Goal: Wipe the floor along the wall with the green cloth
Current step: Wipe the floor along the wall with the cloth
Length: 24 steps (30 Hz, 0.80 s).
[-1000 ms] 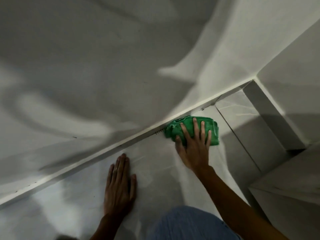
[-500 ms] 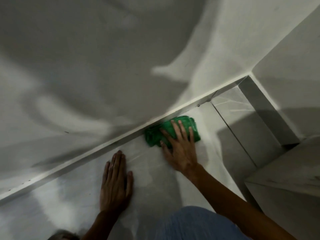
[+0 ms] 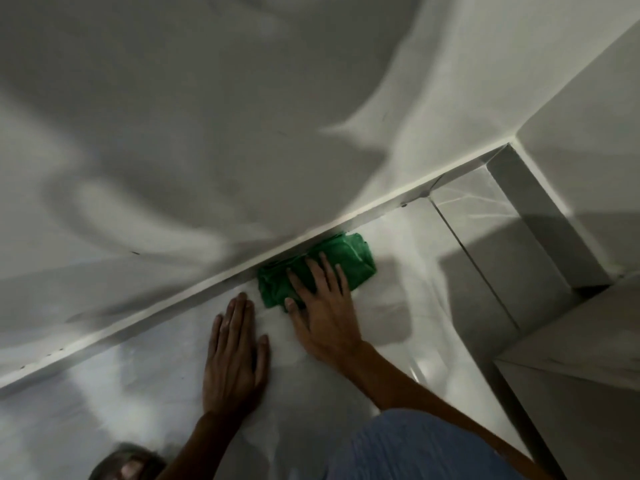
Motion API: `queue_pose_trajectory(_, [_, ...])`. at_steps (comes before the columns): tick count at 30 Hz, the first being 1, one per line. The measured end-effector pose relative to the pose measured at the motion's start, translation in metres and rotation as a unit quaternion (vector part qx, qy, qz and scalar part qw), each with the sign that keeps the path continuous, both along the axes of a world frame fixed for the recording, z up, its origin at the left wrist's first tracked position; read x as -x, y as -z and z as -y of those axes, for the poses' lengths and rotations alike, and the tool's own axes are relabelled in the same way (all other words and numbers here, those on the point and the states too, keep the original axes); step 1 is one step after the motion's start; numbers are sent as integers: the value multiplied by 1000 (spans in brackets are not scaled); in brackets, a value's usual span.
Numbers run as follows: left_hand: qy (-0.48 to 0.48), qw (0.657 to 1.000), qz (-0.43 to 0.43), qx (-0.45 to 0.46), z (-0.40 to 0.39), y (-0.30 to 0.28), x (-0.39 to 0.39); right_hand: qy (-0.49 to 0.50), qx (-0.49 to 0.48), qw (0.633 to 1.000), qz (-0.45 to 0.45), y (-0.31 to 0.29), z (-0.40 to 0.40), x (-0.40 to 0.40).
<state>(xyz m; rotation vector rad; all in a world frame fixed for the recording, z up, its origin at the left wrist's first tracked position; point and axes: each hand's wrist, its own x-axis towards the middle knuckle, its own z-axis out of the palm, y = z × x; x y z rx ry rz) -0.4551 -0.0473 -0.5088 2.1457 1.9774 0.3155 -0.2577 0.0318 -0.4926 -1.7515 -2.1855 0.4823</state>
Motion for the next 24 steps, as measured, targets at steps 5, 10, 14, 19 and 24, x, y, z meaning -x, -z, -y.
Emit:
queue_pose_trajectory(5, [3,1000,16,-1,0,-1,1,50,-2,997,59,3,-29,-73])
queue_pose_trajectory(10, [2,1000,23,2,0,0,1,168,7,986,1,-2,-41,-79])
queue_pose_trajectory(14, [0,1000,23,-1,0,1,0,129,49,990,-31,-12,-24,-19])
queue_pose_trajectory(19, [2,1000,12,10,0,3,2,-25,-23,999,3,6,-2,-6])
queue_pose_trajectory(24, [6,1000,5,3,-1,4,2,47,-11,995,89,7,-24,-68])
